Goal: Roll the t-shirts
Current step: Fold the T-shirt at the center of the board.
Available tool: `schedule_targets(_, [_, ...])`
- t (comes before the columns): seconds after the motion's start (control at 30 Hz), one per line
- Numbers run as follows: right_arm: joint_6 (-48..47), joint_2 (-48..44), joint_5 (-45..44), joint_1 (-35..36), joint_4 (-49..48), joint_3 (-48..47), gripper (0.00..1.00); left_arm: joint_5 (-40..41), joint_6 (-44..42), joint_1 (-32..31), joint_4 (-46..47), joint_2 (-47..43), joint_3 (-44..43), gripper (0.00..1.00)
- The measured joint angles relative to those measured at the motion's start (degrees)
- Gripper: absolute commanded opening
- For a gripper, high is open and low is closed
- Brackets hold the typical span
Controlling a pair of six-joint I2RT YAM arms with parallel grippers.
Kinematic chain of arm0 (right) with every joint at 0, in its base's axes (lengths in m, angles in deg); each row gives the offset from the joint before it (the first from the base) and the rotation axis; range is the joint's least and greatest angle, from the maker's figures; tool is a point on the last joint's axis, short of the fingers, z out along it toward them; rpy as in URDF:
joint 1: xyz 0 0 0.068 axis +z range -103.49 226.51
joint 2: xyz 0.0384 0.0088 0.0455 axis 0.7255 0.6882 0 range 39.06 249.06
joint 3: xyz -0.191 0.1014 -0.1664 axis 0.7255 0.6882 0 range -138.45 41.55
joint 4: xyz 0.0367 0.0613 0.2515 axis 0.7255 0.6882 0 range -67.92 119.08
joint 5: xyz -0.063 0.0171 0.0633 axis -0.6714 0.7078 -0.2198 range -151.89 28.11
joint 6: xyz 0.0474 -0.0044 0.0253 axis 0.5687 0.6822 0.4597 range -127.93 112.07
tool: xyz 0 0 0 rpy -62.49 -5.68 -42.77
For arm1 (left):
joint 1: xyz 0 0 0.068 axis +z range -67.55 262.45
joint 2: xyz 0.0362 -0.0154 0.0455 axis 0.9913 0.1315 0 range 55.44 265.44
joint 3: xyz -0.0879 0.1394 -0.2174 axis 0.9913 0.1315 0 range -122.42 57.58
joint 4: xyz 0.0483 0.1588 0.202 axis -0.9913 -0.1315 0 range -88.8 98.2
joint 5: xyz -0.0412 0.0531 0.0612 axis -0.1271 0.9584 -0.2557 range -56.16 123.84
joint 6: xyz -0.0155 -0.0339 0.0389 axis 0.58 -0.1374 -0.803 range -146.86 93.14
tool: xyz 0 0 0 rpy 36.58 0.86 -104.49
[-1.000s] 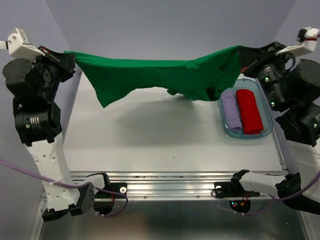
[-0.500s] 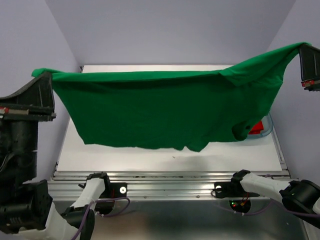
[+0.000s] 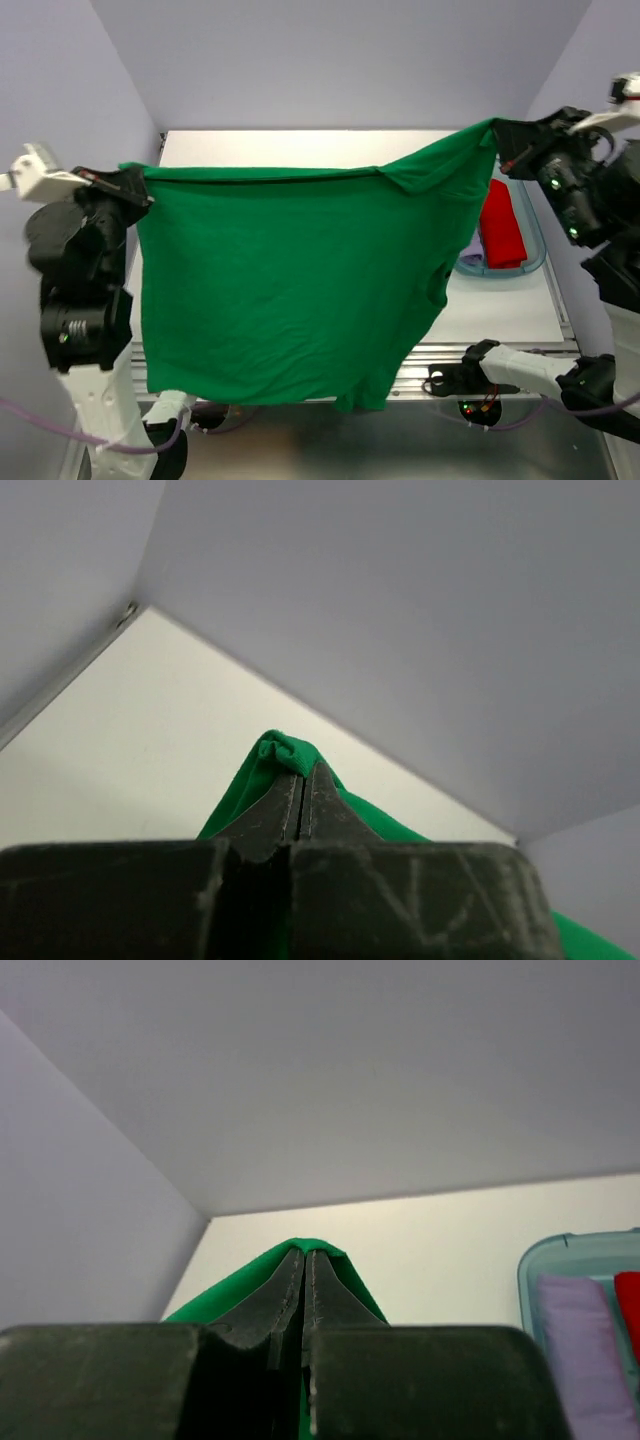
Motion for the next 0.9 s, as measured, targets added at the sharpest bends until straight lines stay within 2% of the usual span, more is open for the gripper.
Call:
schedule_targets(0.1, [-1.3, 4.5, -1.6, 0.0, 0.1, 1.0, 0.01, 1.2, -0.3, 0.0, 0.5, 0.3, 12.1, 0.00])
schedule_targets(0.23, [-3.8, 12.7, -2.3, -0.1, -0.6, 2.2, 0.01, 1.8, -1.0, 0.0, 2.9, 3.9, 22.3, 0.00])
schedule_targets(0.4, [-6.4, 26.3, 0.2, -3.5, -3.5, 7.2, 0.01, 2.0, -1.9, 0.0, 10.4, 12.9, 28.3, 0.00])
schedule_targets(0.53, [-5.9, 34.8, 5.7, -10.6, -7.6, 14.6, 0.01, 2.1, -2.1, 0.0, 18.3, 24.0, 28.5, 0.00])
schedule_targets(0.63, [-4.9, 40.4, 9.2, -15.2, -10.1, 16.2, 0.01, 1.7, -2.3, 0.0, 22.6, 33.1, 27.2, 0.00])
schedule_targets(0.9, [-0.4, 54.1, 16.5, -21.7, -18.7, 14.8, 0.01, -0.1, -3.6, 0.0, 26.7, 57.1, 11.4, 0.00])
